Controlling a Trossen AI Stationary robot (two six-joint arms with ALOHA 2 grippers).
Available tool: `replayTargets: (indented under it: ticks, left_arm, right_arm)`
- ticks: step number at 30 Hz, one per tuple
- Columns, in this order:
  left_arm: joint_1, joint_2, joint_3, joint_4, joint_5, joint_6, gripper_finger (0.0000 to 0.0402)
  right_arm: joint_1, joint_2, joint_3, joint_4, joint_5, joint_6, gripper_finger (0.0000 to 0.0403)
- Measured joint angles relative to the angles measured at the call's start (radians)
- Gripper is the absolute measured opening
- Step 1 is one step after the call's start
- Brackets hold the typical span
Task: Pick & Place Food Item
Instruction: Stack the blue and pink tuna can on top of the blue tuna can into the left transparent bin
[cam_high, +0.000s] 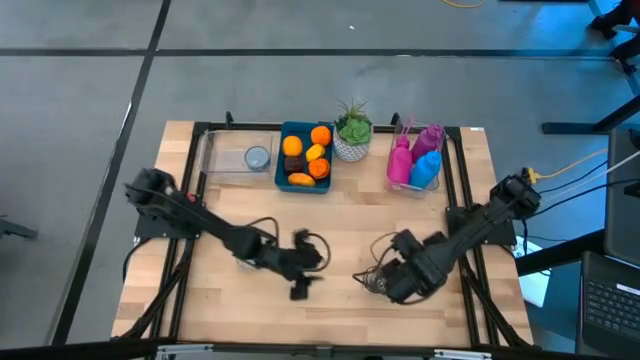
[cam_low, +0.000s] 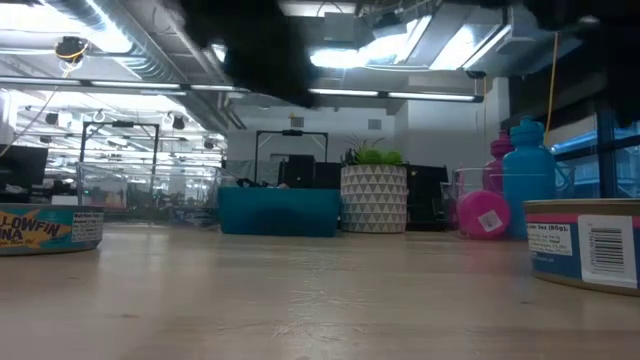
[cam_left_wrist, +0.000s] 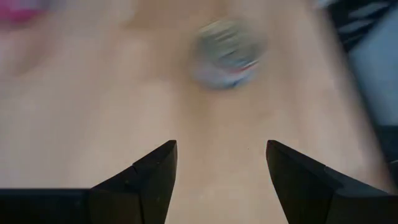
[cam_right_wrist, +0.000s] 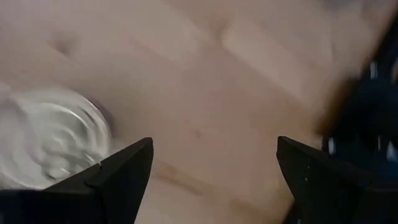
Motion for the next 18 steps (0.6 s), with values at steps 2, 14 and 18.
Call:
replayTargets:
  ticks: [2,14,18]
  left_arm:
    - [0.023,0.056,0.0,0.141,0.14,0.002,0.0239]
    - [0.126,0.24,0.0,0.52,0.487,-0.015,0.0239]
    - [0.138,0.317,0.0,0.575,0.498,-0.027,0.0239]
  right_arm:
    - [0.03,0.0,-0.028,0.009,-0.057,0.064,0.0341]
    - [0.17,0.001,-0.129,0.303,0.089,0.295,0.0341]
    - [0.179,0.0,-0.168,0.341,0.111,0.343,0.0341]
